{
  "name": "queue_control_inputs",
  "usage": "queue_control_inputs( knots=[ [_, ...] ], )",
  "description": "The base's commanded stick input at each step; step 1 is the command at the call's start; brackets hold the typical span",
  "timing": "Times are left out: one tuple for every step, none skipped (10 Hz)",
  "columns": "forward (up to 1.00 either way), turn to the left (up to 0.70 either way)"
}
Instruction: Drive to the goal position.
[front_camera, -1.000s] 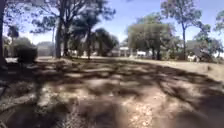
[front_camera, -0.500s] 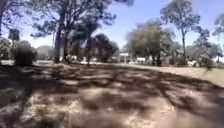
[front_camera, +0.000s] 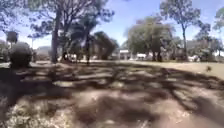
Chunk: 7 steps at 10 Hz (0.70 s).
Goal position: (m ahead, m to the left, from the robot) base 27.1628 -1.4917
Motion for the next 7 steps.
queue_control_inputs(
  knots=[
    [0.7, 0.0],
    [0.7, 0.0],
    [0.7, 0.0],
    [0.7, 0.0],
    [0.7, 0.0],
    [0.7, 0.0],
    [0.7, 0.0]
  ],
)
